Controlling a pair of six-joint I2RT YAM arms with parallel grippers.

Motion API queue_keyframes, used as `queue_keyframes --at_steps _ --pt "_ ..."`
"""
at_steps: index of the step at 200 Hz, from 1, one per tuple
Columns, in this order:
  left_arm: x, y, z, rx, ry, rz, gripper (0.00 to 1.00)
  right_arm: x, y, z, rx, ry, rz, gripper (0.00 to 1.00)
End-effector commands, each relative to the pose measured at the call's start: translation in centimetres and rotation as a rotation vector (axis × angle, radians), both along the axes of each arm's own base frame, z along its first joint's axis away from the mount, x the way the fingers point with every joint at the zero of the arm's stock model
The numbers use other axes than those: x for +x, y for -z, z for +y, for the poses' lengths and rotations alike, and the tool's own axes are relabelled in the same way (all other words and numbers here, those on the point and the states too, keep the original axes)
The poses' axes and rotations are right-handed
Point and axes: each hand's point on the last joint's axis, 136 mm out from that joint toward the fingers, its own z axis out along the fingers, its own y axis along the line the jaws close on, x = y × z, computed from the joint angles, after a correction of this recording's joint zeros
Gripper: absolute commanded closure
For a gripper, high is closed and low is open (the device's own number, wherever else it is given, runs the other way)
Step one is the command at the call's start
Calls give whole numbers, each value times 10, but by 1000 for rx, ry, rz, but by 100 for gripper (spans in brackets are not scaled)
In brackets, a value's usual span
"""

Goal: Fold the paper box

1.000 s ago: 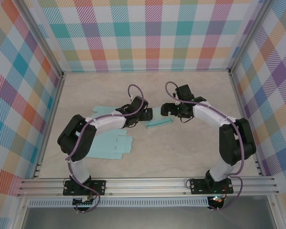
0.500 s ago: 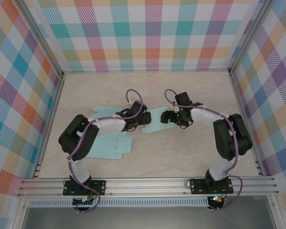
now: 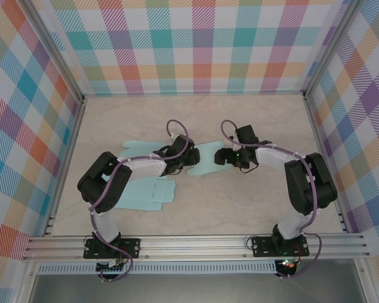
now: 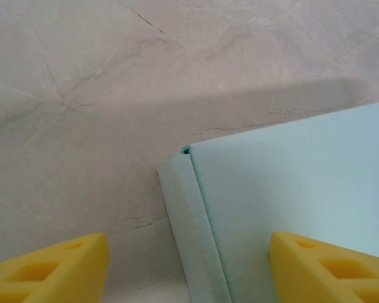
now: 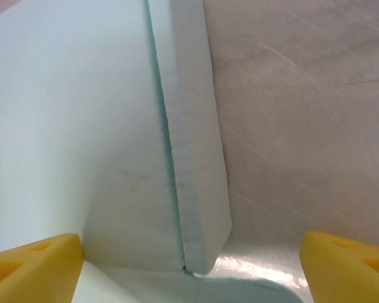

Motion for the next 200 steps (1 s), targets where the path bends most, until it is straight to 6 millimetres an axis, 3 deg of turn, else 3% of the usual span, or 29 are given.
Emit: queue_keyframes --at_steps 1,31,63,93,144,169,200 --pt "-14 35 20 158 51 99 37 -4 -15 -2 18 -39 -72 12" --pt "0 36 13 184 101 102 38 -9 -11 -9 -4 -14 -75 12" --pt "10 35 6 162 126 113 38 -14 3 -8 10 0 -44 23" --pt "14 35 -1 148 147 117 38 -19 8 -7 20 8 -33 25" --pt "20 43 -16 147 216 127 38 -30 -6 5 43 -13 -62 25" --pt "25 46 -29 144 299 133 39 -36 -3 12 35 -14 -59 25" --pt "37 28 -36 91 335 102 39 -44 -2 16 33 9 -50 26"
